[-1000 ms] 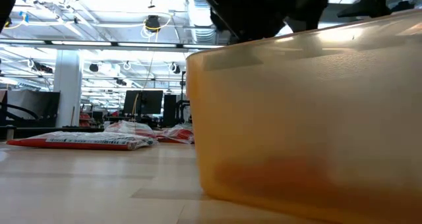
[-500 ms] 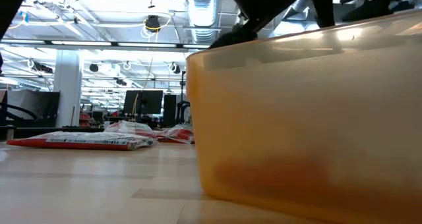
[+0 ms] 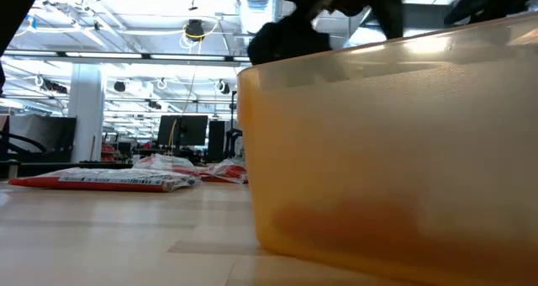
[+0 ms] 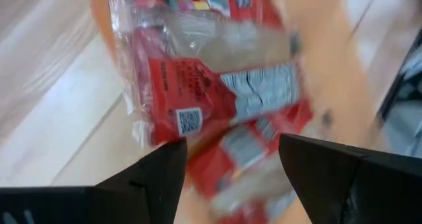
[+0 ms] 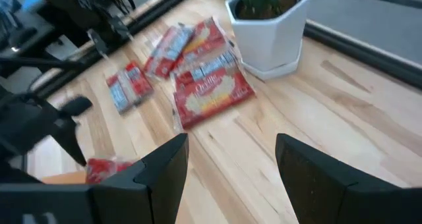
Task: Sort popcorn bags into baskets
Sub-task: Put the red popcorn bag into the orange container
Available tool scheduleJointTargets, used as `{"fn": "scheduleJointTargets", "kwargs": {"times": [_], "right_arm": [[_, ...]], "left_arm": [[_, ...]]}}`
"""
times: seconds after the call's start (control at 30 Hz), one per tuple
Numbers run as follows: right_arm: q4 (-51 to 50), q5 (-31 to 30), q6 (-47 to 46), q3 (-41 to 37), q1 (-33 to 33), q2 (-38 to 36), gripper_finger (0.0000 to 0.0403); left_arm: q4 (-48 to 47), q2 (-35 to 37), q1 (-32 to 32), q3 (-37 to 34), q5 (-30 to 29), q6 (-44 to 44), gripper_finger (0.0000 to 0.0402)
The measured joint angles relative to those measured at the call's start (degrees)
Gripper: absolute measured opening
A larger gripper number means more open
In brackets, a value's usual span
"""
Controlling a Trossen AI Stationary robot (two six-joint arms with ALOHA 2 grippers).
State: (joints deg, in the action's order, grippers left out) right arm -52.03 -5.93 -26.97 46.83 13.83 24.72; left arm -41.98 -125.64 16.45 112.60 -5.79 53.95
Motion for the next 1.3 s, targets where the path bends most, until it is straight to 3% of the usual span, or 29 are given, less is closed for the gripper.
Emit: {"fn": "scheduleJointTargets", "kwargs": {"times": [0.3, 0.47, 0.6, 0.73, 0.87, 1.07, 1.3], "right_arm": [[2.60, -0.10, -3.58, -8.47, -2.39, -0.01, 0.0254], [6.62, -0.13, -9.28, -12.54, -4.19, 0.02, 0.0254], [10.30, -0.74, -10.53, -13.60, -5.32, -0.01, 0.0254], [12.63, -1.75, -10.55, -14.43, -5.18, -0.02, 0.0254], [12.72, -1.91, -10.57, -14.61, -5.10, 0.06, 0.0254], [14.36, -2.96, -10.78, -14.61, -5.03, 0.45, 0.0254], [14.57, -3.22, -12.24, -14.61, -5.03, 1.30, 0.0254]], "left_arm": [[-15.14, 0.02, 0.52, 10.26, -3.03, -10.53, 0.0229], [-37.07, 3.05, 1.62, 15.99, -11.35, -10.31, 0.0229], [-48.53, 8.76, 3.09, 14.34, -21.42, -8.09, 0.0229], [-46.16, 18.74, 2.95, 0.26, -21.66, -3.70, 0.0229], [-42.54, 30.62, 3.18, -20.29, -17.31, 2.99, 0.0229], [-19.64, 47.28, 0.66, -49.46, -8.66, 2.71, 0.0229], [-0.83, 58.38, -7.34, -74.03, -4.91, 1.73, 0.0229]]}}
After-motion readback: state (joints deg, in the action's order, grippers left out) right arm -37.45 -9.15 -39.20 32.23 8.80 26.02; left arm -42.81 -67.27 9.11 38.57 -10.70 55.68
